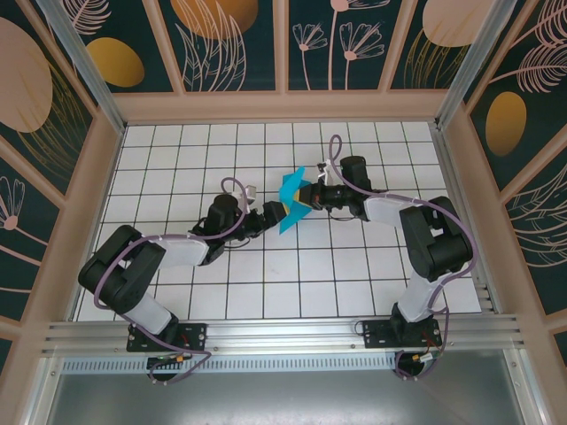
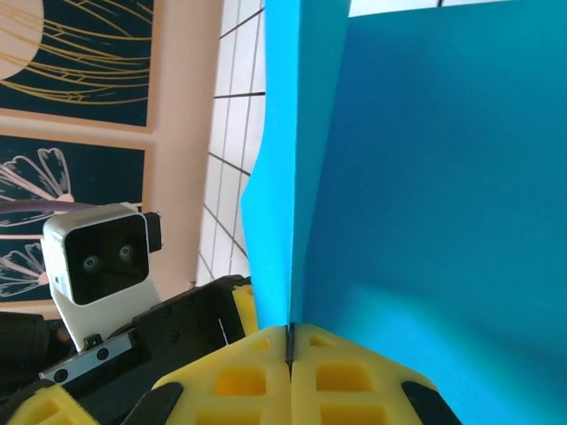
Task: Fold a paper plane with a square sheet of paper (pick it up from the middle)
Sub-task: Turn over the paper at the center of the table.
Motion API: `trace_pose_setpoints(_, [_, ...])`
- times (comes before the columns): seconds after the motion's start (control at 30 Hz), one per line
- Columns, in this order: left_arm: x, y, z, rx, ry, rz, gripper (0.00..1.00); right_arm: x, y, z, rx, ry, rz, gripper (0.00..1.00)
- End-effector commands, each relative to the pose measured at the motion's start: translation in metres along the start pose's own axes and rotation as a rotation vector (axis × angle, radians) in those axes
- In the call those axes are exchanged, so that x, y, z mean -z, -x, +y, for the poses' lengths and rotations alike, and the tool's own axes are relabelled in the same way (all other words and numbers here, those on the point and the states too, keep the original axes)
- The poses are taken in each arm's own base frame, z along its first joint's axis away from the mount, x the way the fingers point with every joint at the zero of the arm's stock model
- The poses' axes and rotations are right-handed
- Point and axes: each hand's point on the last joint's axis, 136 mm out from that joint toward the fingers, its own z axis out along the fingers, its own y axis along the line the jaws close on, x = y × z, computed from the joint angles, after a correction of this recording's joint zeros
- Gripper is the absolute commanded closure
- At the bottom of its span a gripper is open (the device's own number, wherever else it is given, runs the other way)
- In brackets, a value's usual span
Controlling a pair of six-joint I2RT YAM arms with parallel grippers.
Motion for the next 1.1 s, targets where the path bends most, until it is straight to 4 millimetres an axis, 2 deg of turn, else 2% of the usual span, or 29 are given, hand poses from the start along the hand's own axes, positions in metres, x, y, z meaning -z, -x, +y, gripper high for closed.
trace_pose_setpoints(0.0, [0.000, 0.002, -0.028, 0.006, -0.157, 0.014, 0.01, 0.006, -0.004, 0.024, 0.027, 0.104, 0.029, 0.98])
trace_pose_setpoints(0.1, [-0.005, 0.004, -0.037, 0.025, -0.211, 0.029, 0.04, 0.007, -0.008, 0.031, 0.017, 0.139, 0.046, 0.98])
trace_pose_setpoints(0.23, [-0.008, 0.007, -0.048, 0.030, -0.255, 0.036, 0.12, 0.009, -0.009, 0.036, 0.013, 0.161, 0.058, 0.98])
trace_pose_setpoints(0.53, [-0.007, 0.006, -0.037, 0.046, -0.217, 0.021, 0.12, 0.014, -0.009, 0.034, 0.006, 0.156, 0.050, 0.98])
trace_pose_setpoints(0.6, [-0.006, 0.006, -0.036, 0.047, -0.214, 0.014, 0.15, 0.014, -0.009, 0.033, 0.003, 0.154, 0.051, 0.98])
trace_pose_setpoints(0.67, [-0.006, 0.007, -0.037, 0.044, -0.215, 0.011, 0.22, 0.013, -0.010, 0.032, 0.002, 0.152, 0.053, 0.97])
trace_pose_setpoints(0.87, [-0.007, 0.009, -0.038, 0.032, -0.203, 0.005, 0.57, 0.013, -0.014, 0.024, -0.016, 0.128, 0.061, 0.96])
trace_pose_setpoints(1.0, [-0.007, 0.011, -0.031, 0.015, -0.153, -0.007, 0.74, 0.016, -0.012, 0.017, -0.014, 0.079, 0.042, 0.90])
trace_pose_setpoints(1.07, [-0.006, 0.012, -0.027, -0.002, -0.116, -0.011, 0.80, 0.019, -0.008, 0.012, -0.016, 0.039, 0.018, 0.83])
